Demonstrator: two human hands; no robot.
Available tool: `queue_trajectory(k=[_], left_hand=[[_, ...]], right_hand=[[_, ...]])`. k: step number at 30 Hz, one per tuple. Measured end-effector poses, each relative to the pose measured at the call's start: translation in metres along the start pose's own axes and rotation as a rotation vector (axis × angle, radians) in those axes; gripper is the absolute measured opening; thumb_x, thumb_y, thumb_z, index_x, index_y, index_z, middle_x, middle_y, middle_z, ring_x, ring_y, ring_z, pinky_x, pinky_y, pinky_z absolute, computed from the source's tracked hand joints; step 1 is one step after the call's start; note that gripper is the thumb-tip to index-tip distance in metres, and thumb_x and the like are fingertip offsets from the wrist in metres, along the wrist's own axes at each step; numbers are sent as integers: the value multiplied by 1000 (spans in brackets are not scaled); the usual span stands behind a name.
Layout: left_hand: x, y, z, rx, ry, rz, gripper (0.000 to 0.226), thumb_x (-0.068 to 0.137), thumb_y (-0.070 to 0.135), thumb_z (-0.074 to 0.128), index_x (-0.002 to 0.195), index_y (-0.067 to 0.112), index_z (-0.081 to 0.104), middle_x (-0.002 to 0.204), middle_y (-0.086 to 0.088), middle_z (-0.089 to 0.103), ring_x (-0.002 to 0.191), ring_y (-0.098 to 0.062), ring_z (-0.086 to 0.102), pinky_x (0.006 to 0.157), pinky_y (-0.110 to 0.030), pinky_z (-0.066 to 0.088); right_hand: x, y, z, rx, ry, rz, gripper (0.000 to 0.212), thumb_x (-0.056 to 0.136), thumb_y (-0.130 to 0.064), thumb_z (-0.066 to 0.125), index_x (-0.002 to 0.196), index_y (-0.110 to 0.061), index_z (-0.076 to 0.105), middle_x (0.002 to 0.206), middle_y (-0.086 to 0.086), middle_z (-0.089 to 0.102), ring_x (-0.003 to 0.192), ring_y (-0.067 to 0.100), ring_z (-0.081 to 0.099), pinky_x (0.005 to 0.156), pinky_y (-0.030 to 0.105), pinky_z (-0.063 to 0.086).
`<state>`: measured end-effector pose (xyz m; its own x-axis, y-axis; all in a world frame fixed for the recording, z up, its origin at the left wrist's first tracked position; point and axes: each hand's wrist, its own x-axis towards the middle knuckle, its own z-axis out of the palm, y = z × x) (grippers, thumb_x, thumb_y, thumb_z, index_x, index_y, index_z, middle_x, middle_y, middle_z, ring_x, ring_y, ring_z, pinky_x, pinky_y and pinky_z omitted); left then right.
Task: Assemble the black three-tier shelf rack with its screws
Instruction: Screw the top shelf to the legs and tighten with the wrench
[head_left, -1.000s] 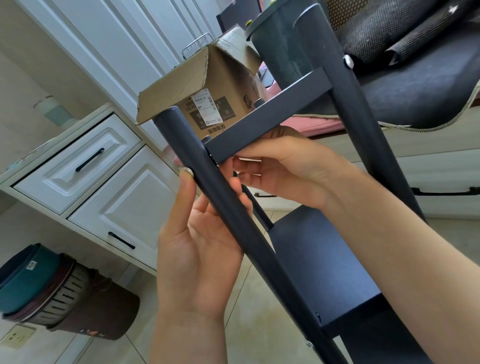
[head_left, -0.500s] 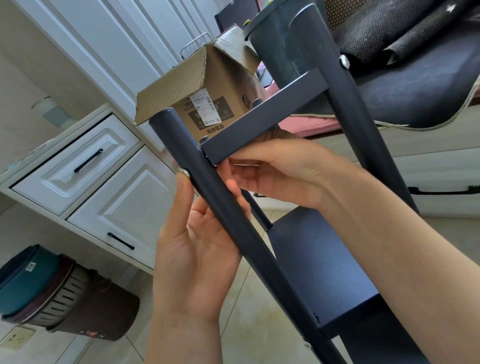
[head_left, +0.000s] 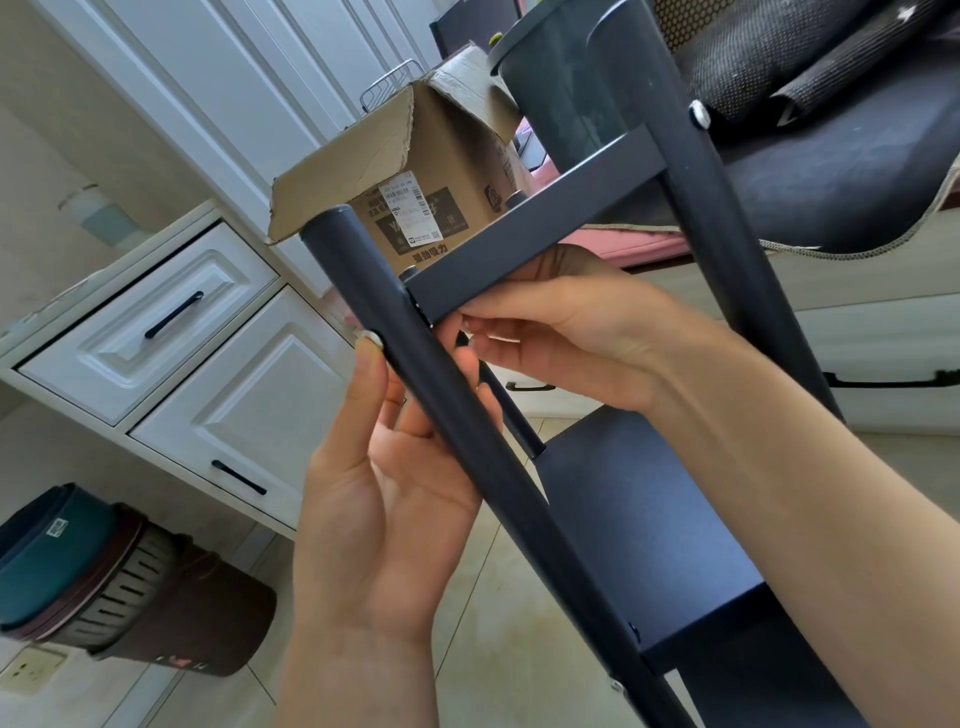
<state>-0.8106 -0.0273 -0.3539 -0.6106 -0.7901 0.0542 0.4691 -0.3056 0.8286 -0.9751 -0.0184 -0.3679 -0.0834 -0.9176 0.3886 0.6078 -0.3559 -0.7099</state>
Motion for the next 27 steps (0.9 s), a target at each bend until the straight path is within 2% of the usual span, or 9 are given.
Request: queue_trajectory(k=[4,7,11,14,18,22,24,27], left_hand=[[-1,2,1,-14,39,-17,71,64,30,82,130,13,62,104,-4,73,83,-20,74,72,-35,61],[-2,3,4,-31,36,-14,79,65,28,81,138,12,56,106,-7,70,83,-22,74,70,-35,61],[-3,3,4,-49,14,-15,80,66,28,80,141,13,54,107,-9,70,84,-23,74,70,-36,61],[-3,3,5,-82,-2,-17,81,68,28,80,143,14,52,103,-8,70,80,-21,74,70,-36,62],[-2,0,3,-87,10,-4,69,78,28,77,142,13,54,103,-7,70,81,-21,74,74,-35,62],[0,1,5,-92,41,-12,68,75,26,80,137,10,57,105,-8,70,82,-22,74,73,-36,61],[0,1,4,-79,41,-7,67,74,22,84,135,10,58,106,-8,70,83,-22,74,72,-36,61],[0,-1,4,-63,43,9,65,72,27,77,132,10,59,102,-7,70,80,-20,74,70,-34,61]], right_hand=[[3,6,-2,135,-14,76,23,71,-7,69,95,-4,69,74,3,67,67,9,59,65,18,53],[4,8,0,203,-54,113,18,73,-8,69,91,-4,72,73,4,68,61,9,59,62,18,53],[3,10,4,242,-40,137,9,74,-9,68,73,-10,76,68,4,68,54,10,61,55,21,53],[3,10,7,261,-1,162,6,80,-7,66,84,-5,71,68,6,66,54,11,61,51,22,52],[2,13,13,288,87,141,8,94,-4,59,92,-3,67,68,5,64,54,8,61,49,18,50],[-3,17,15,328,81,74,8,93,-4,60,92,-3,68,70,5,63,60,10,59,55,18,52],[-6,16,12,340,41,75,9,84,-3,64,91,-2,70,73,6,66,65,12,62,60,20,55],[-8,15,9,286,32,63,18,72,-10,68,89,-5,71,77,5,69,71,12,66,70,21,57]])
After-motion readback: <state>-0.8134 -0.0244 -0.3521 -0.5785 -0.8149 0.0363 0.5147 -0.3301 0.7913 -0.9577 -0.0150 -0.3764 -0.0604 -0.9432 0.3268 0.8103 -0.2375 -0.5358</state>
